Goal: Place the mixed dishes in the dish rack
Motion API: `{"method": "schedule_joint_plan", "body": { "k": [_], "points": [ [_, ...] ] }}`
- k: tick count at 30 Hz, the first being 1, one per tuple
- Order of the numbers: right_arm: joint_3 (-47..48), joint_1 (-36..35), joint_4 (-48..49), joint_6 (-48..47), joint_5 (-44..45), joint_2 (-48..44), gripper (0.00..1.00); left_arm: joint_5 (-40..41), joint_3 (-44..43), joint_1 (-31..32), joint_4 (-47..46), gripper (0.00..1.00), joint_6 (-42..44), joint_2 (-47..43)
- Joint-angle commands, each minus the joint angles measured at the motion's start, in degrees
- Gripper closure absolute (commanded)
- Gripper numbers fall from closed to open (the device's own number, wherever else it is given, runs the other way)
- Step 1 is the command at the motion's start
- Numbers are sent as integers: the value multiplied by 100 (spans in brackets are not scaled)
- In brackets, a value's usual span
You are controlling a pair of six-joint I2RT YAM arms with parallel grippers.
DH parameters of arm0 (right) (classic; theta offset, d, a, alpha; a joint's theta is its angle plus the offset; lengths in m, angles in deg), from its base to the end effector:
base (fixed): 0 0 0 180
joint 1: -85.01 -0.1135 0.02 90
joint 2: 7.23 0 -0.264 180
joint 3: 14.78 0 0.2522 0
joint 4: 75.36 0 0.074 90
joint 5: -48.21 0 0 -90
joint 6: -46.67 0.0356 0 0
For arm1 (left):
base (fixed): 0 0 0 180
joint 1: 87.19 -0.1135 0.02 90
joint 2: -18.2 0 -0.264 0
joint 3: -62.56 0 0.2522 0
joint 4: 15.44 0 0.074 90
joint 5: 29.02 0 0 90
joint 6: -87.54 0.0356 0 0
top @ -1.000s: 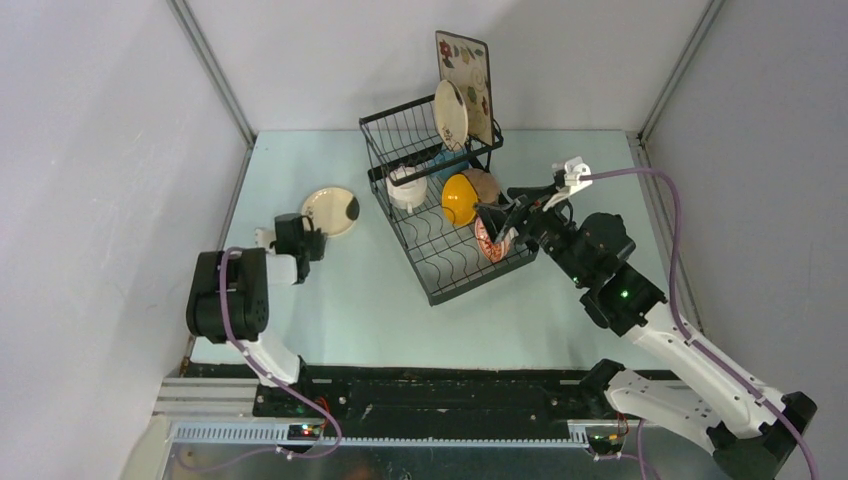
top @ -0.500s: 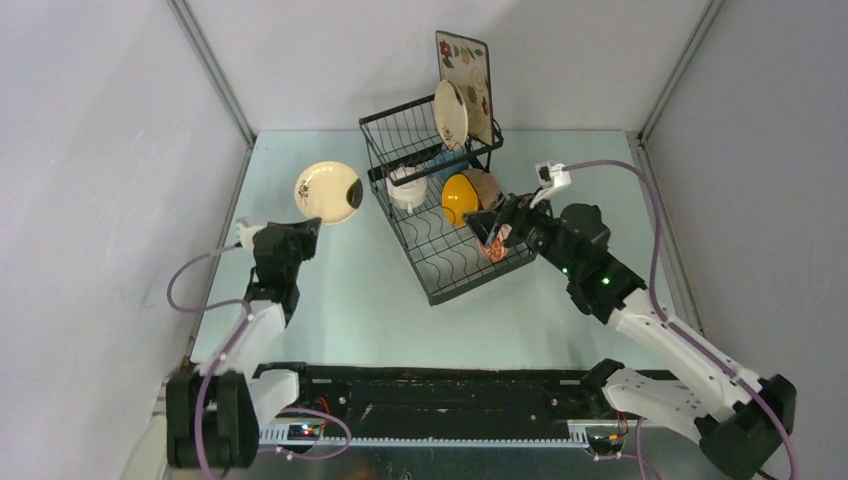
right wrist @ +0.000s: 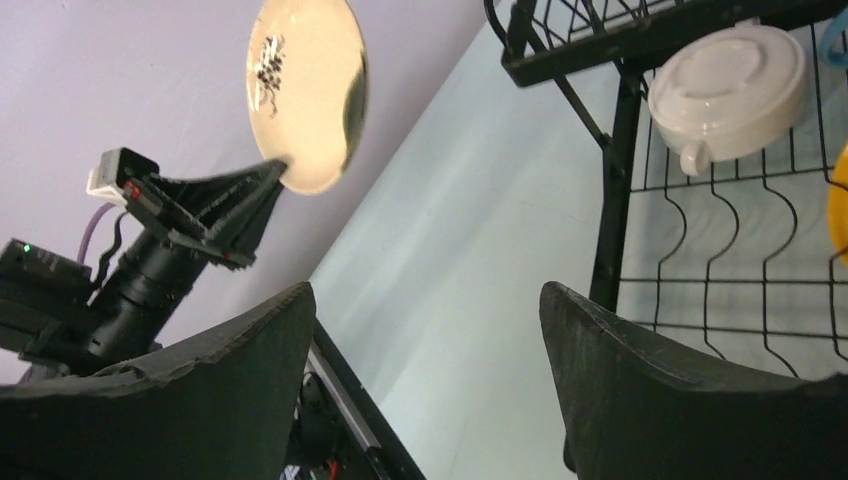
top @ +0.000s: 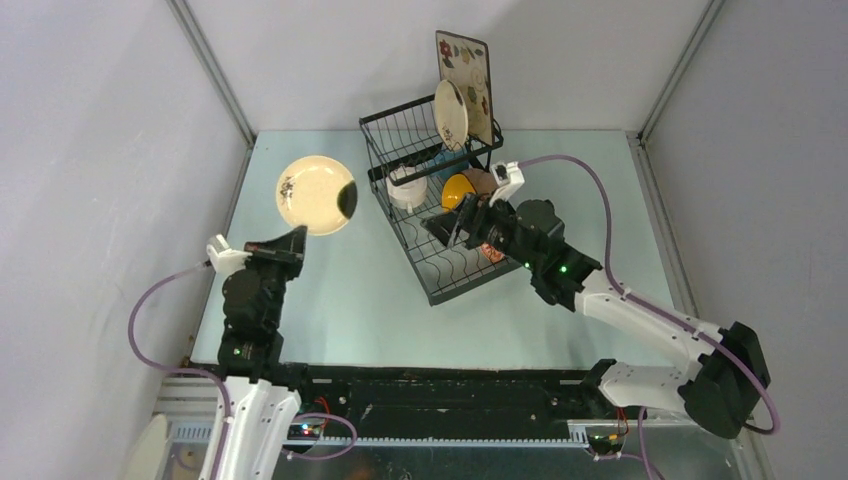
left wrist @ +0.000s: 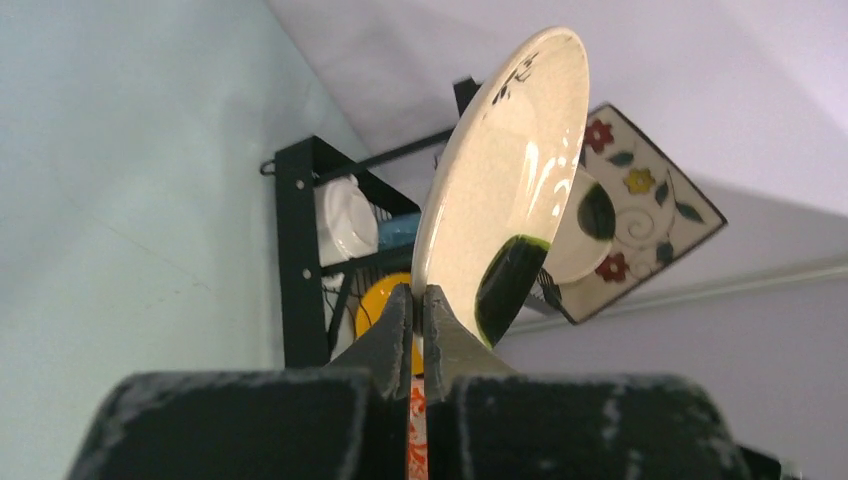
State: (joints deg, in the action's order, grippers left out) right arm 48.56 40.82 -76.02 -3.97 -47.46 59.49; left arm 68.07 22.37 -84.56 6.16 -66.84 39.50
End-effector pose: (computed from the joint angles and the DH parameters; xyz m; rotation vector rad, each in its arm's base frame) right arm 0.1959 0.1953 0.3334 -0.1571 1.7747 1.1706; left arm 0.1219 -0.0012 0.2859 -0.9445 1.3868 -0.7953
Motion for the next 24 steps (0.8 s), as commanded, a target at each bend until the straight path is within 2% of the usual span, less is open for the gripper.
{"method": "schedule_joint_plan", "body": {
  "k": [1,6,10,16,24],
  "points": [
    [661,-69,537,121,163,302,16,-1017,-166,309,-539,100,250,234],
    [1051,-172,635,-33,288,716,20,-1152,-321,1073,-1221,100,381,697],
    [1363,-200,373,-161,654,956,23,-1247,-421,1453,-1652,100,538,972],
    [1494,-269,-17,-194,1551,1021,29,-1289,-319,1555,-1953,100,542,1014],
    [1512,-275,100,-207,1303,1161,40,-1478,-291,1565,-2177,100,459,1142]
  ]
}}
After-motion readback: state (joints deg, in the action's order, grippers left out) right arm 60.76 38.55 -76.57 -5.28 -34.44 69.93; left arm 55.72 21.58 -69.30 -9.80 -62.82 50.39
